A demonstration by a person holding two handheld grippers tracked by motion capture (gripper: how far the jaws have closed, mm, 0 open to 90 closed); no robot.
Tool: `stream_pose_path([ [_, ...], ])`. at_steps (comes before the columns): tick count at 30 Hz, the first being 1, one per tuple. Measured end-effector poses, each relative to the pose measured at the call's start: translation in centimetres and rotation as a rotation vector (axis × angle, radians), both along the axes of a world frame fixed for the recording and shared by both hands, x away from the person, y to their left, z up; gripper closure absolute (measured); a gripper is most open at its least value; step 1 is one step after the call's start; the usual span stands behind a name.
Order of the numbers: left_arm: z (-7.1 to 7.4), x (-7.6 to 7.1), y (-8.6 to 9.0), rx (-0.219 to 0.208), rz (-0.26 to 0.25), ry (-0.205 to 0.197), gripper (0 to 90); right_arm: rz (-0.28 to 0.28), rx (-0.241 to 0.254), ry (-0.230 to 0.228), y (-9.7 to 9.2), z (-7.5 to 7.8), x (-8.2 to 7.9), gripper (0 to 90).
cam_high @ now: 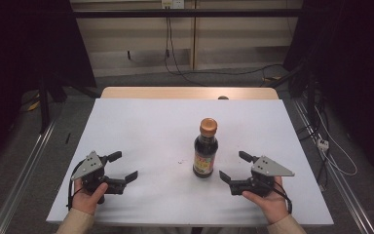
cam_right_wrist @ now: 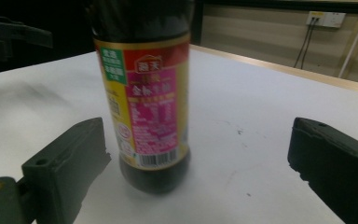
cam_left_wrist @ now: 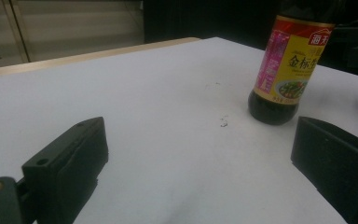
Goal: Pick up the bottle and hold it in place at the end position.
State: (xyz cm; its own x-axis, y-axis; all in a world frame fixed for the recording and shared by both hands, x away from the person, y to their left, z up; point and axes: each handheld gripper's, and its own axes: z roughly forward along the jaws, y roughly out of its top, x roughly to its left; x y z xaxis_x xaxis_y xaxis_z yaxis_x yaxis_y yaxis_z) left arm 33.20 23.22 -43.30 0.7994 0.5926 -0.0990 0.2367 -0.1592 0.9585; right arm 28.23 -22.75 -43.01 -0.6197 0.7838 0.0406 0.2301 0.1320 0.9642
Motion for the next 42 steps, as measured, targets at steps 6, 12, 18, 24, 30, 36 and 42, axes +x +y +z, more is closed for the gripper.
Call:
stream_pose_path([
  [6, 0.0, 0.0, 0.1, -0.001, 0.001, 0.002, 3.8, 0.044, 0.017, -0.005, 1.5, 0.6, 0.4, 4.5],
  [12, -0.1, 0.0, 0.0, -0.002, -0.006, 0.008, 4.2, 0.058, 0.064, 0.037, 2.8, 1.4, 1.2, 4.9],
  [18, -0.1, 0.0, 0.0, -0.001, -0.006, 0.008, 4.4, 0.069, 0.048, 0.034, 3.5, 1.9, 1.5, 6.8],
  [24, -0.1, 0.0, 0.0, -0.004, -0.002, 0.012, 4.4, 0.073, 0.053, 0.037, 4.1, 2.0, 2.0, 8.9],
  [30, -0.2, 0.0, -0.1, -0.002, -0.008, 0.010, 4.5, 0.088, 0.050, 0.038, 4.8, 2.4, 2.6, 13.8],
  [36, -0.1, 0.0, 0.0, -0.006, -0.008, 0.010, 4.5, 0.085, 0.044, 0.044, 5.3, 2.3, 3.2, 16.3],
  [42, -0.2, 0.0, 0.0, -0.001, -0.011, 0.007, 4.6, 0.072, 0.046, 0.050, 5.5, 2.5, 3.7, 22.2],
])
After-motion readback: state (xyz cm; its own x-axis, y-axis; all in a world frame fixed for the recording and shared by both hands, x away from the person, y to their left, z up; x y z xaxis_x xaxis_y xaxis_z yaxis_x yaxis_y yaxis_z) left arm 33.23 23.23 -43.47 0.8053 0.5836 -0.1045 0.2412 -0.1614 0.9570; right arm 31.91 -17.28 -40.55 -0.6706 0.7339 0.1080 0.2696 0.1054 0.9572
